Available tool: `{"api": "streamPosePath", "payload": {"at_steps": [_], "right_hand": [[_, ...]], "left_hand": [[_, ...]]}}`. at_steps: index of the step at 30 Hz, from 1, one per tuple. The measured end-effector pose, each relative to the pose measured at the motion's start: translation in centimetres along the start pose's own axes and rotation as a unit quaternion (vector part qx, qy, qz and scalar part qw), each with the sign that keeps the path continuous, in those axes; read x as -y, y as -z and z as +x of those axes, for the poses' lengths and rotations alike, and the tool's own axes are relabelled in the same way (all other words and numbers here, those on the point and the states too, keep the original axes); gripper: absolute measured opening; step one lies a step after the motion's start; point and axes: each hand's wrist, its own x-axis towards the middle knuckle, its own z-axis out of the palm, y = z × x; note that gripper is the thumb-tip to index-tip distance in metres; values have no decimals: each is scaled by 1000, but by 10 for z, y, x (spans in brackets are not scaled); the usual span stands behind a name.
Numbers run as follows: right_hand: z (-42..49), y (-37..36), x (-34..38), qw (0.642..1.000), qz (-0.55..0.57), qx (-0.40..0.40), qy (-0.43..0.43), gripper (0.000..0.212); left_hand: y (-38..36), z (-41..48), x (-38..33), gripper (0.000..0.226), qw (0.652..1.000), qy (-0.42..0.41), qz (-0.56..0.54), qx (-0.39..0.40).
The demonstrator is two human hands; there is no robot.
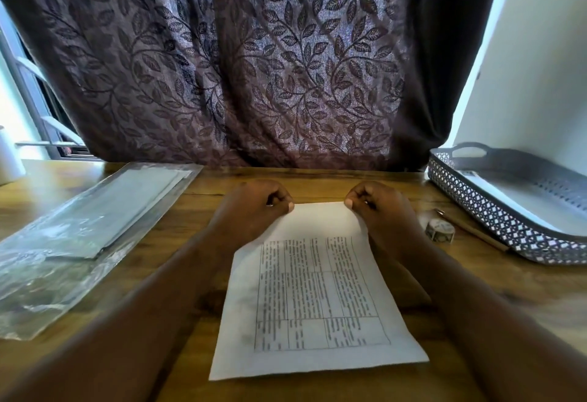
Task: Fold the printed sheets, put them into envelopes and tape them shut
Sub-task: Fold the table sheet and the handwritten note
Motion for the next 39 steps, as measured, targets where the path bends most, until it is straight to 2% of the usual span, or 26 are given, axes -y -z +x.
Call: {"api": "streamPosePath", "payload": {"at_steps": [6, 12, 15, 18, 20, 23, 25, 27, 31, 36, 39], "right_hand": [[4, 4, -17, 999, -12, -3, -43, 9], [5, 5, -19, 997, 2, -10, -73, 13], [3, 8, -18, 989, 86, 5, -120, 14], [0, 13, -18, 962, 207, 78, -159, 23], [-1, 16, -20, 948, 249, 95, -172, 22], [-1, 17, -21, 942, 272, 67, -186, 15], [-1, 16, -20, 931, 298, 56, -202, 12], [-1, 17, -19, 921, 322, 51, -212, 11], [-1, 17, -19, 904, 363, 50, -222, 13], [-1, 18, -20, 867, 433, 52, -241, 20], [1, 15, -21, 872, 423, 54, -239, 28]], "left_hand": [[8, 1, 25, 13, 997, 62, -48, 15], [13, 0, 35, 10, 982, 131, -132, -11], [13, -3, 32, 12, 976, 142, -161, -30], [13, -2, 27, 14, 977, 143, -143, -72], [15, -3, 23, 14, 968, 157, -166, -101], [15, -4, 25, 31, 939, 170, -295, -37], [12, -7, 28, 40, 937, 159, -311, 13], [8, -8, 28, 35, 943, 135, -301, 30], [7, -9, 26, 27, 931, 141, -336, 35], [11, -10, 24, 27, 863, 159, -479, 22], [13, -11, 25, 29, 865, 153, -478, 2]]}}
